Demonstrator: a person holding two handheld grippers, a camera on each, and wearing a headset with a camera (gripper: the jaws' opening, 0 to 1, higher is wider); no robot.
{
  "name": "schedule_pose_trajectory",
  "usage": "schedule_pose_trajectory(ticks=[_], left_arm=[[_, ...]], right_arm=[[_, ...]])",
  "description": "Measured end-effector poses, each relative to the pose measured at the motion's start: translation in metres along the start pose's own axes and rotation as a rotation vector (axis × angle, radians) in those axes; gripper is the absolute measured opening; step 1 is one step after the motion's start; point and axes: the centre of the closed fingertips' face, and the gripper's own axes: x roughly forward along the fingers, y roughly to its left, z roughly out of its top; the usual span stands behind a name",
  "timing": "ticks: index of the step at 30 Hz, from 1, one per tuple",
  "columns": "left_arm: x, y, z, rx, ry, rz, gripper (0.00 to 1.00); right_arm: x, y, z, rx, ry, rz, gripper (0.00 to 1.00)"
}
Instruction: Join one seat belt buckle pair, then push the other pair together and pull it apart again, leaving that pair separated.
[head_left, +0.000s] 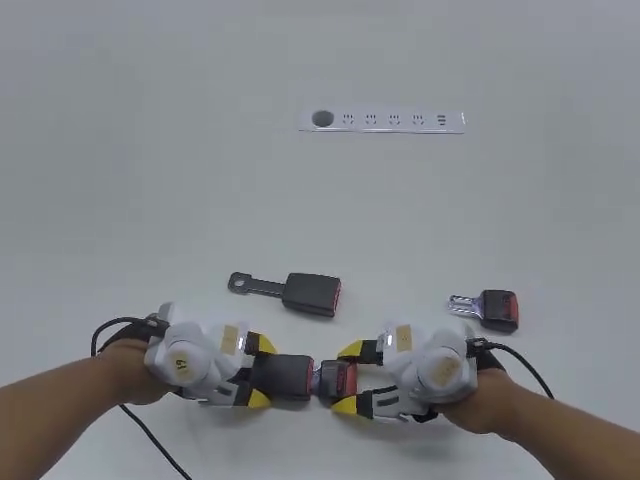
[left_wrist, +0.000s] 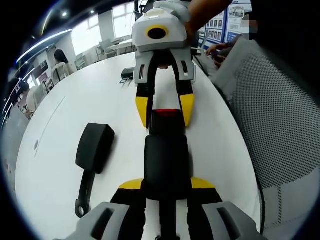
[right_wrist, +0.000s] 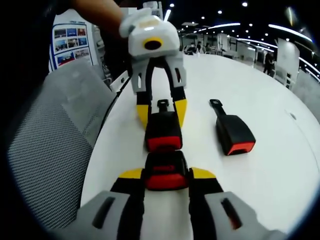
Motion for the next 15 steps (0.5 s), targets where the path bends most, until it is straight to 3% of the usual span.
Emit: schedule_pose_trajectory(ticks=[5, 6, 15], left_arm=[[-0.0007, 0.0001, 0.0003, -0.001, -0.01, 0.0, 0.32], [-0.0009, 0.0006, 0.0003, -0.007, -0.016, 0.0, 0.32], [-0.0009, 0.0007, -0.0005, 0.009, -0.016, -0.015, 0.32]], right_arm=[[-0.0013, -0.0002, -0.0004, 0.023, -0.026, -0.007, 0.32], [-0.0013, -0.0002, 0.0, 0.055, -0.051, -0.015, 0.32], [-0.001, 0.0001, 0.0002, 0.031, -0.047, -0.011, 0.32]])
